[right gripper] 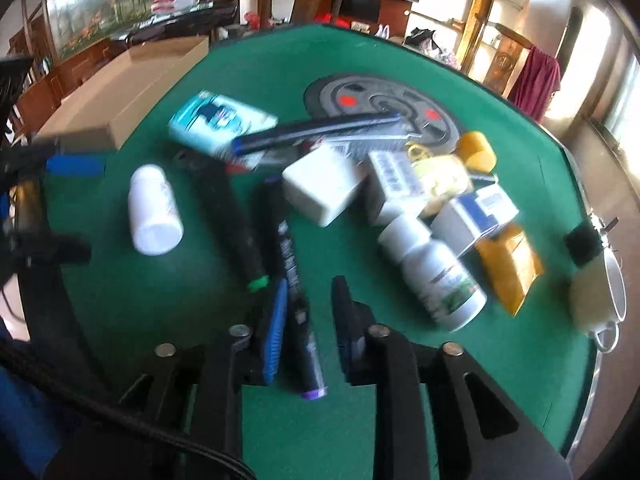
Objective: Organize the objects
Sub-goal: 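Close left tool on white pill bottle while right tool grasps purple-capped black marker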
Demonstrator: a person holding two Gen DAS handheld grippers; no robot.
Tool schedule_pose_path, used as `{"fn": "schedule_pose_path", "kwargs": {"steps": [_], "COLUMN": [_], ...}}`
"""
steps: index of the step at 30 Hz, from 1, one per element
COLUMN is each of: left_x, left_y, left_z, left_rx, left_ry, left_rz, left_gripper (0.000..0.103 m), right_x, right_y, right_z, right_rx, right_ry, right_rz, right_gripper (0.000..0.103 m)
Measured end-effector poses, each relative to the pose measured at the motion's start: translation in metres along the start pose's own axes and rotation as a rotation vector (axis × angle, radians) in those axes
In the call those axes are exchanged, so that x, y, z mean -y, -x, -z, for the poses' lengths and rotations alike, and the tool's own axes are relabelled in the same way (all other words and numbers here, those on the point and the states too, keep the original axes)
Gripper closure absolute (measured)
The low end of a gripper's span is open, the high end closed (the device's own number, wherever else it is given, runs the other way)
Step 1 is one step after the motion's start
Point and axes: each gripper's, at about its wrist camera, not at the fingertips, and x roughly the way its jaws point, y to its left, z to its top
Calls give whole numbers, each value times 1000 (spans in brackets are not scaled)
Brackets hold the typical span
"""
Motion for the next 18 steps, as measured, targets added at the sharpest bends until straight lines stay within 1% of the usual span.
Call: {"fn": "schedule_pose_path", "kwargs": {"steps": [1, 3, 6, 11, 13, 15, 16, 18], "left_x": [3, 6, 13, 16, 18, 17, 18, 20], "left_y": [-2, -5, -13, -31, -40, -51, -53, -55], "left_z": [-1, -3, -7, -17, -21, -23, -24, -25], "left_rx": [-6, -18, -30, -40, -47, -76, -63, -63], "left_ry": [14, 34, 12, -14, -47, -60, -83, -99], "left_rz": [10, 7, -47, -108, -123, -138, -153, -168], "left_gripper": [4, 4, 4, 4, 14, 37, 39, 46], "right_x": [4, 8, 12, 12, 12, 11, 10, 13], "right_y": [-3, -8, -11, -10, -9, -9, -8, -9], "right_z": [-2, -4, -3, 1, 1, 3, 3, -2], "right_rx": [2, -3, 5, 21, 22, 19, 16, 14], "right_ry": [-14, -39, -78, -111, -108, -103, -102, -99], "right_rz": [-9, -23, -46, -31, -21, -3, -1, -13], "right_gripper": [81, 81, 81, 81, 81, 79, 79, 79]}}
